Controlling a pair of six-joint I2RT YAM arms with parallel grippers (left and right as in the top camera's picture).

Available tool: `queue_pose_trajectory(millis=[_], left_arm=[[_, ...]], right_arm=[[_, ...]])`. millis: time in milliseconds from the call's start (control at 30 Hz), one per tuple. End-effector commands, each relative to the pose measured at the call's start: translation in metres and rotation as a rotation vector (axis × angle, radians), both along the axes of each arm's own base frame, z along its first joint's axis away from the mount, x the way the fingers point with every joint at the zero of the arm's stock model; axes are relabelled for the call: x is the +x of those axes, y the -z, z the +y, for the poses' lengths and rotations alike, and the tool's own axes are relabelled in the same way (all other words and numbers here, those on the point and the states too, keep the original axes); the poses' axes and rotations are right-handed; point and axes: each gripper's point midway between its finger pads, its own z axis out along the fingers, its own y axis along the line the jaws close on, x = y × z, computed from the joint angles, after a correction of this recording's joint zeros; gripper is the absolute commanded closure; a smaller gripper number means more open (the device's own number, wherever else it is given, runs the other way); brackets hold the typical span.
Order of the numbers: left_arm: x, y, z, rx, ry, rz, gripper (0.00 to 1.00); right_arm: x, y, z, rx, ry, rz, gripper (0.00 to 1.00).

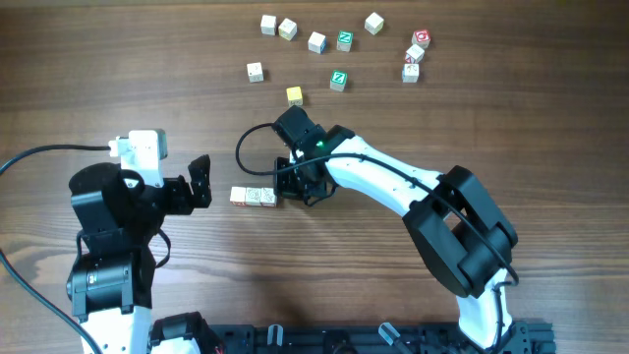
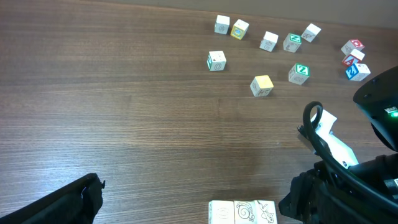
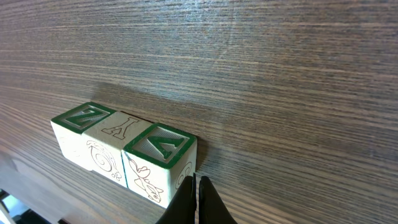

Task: Form a horizontal line
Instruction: 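Hold the right gripper against the right end block of the row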

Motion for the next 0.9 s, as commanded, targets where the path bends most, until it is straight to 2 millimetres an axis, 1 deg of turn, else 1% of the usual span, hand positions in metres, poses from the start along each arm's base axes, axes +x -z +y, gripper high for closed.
queue_pose_trajectory(millis=[0,233,400,867], left_arm=[[0.0006,-0.0013,0.0024,0.008,-0.007,-0.004,0.0],[0.0006,-0.0013,0.0024,0.008,-0.007,-0.004,0.0],[0.0006,-0.0014,0.0024,0.008,-0.007,-0.004,0.0],[0.0006,-0.0014,0.0024,0.008,-0.007,-0.004,0.0]], right_arm=[[0.0029,-0.0014,0.0018,-0.004,0.007,-0.016,0.96],[0.0028,0.0004,0.0023,-0.017,0.006,-0.029,0.95],[0.0019,0.0061,0.0013,-0.028,0.013,-0.017,0.95],[-0.0011,0.0057,0.004,-0.024,0.021,-0.005,0.95]])
